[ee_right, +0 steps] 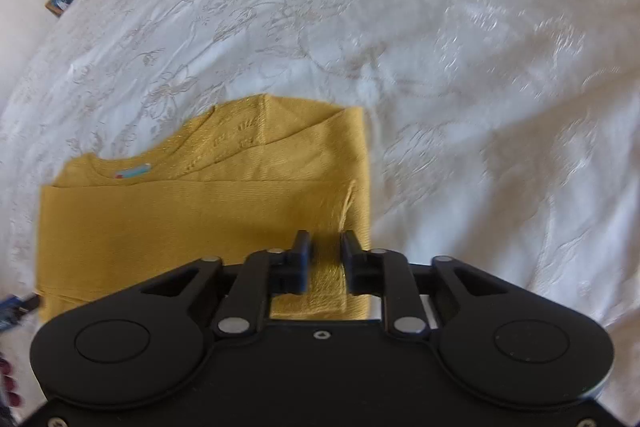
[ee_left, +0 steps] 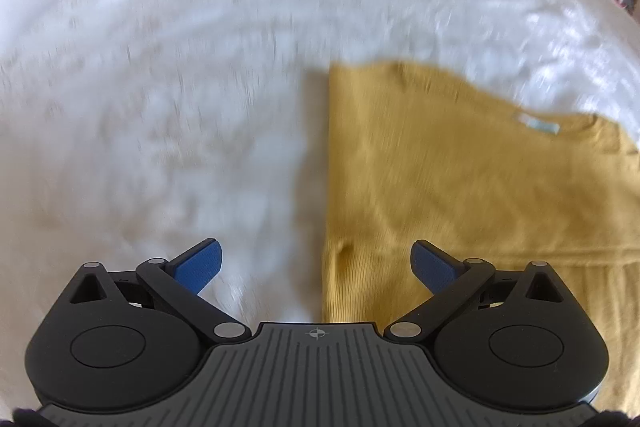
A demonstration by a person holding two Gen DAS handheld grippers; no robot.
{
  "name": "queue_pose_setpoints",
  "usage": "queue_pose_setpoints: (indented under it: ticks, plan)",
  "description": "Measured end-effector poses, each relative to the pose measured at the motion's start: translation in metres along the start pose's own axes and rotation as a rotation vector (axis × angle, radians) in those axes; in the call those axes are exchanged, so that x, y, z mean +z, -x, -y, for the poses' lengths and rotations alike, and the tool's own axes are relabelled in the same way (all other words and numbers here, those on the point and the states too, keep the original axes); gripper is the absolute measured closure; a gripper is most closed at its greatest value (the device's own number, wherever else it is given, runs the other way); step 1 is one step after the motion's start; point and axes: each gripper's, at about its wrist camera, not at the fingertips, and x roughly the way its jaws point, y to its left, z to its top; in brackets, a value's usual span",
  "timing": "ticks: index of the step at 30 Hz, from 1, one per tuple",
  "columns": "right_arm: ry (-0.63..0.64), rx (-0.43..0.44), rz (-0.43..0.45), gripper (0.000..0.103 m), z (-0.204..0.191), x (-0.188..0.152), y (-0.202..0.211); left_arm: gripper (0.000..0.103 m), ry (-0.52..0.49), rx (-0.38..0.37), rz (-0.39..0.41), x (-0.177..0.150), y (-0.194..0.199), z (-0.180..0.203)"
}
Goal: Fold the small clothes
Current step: 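Move both open grippers along the folded sweater to its hem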
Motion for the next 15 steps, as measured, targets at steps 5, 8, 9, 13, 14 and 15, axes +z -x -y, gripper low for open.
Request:
queue_pose_setpoints:
  ticks: [5,8,9,13,14,15]
  plan:
    - [0.104,-0.023,0.080,0.037,-0.017,0.000,0.010,0.000,-0.051,0.002,0.064,0.029,-0.002,0.017]
    - [0.136,-0.025,0.051,0.027,-0.025,-0.002,0.002,0.000,-0.060,0.009,0.059,0.043,-0.022,0.029]
    - [0.138,-0.023,0.040,0.022,-0.026,-0.003,-0.001,0.000,-0.067,0.013,0.054,0.046,-0.028,0.033]
    - [0.154,-0.024,0.010,0.021,-0.032,-0.005,-0.011,0.000,-0.084,0.044,0.021,0.051,-0.051,0.037]
    - [0.164,-0.023,0.005,0.019,-0.034,-0.005,-0.013,0.000,-0.087,0.059,0.007,0.050,-0.057,0.034]
    - [0.175,-0.021,0.002,0.018,-0.036,-0.006,-0.015,0.000,-0.093,0.080,-0.015,0.050,-0.064,0.033]
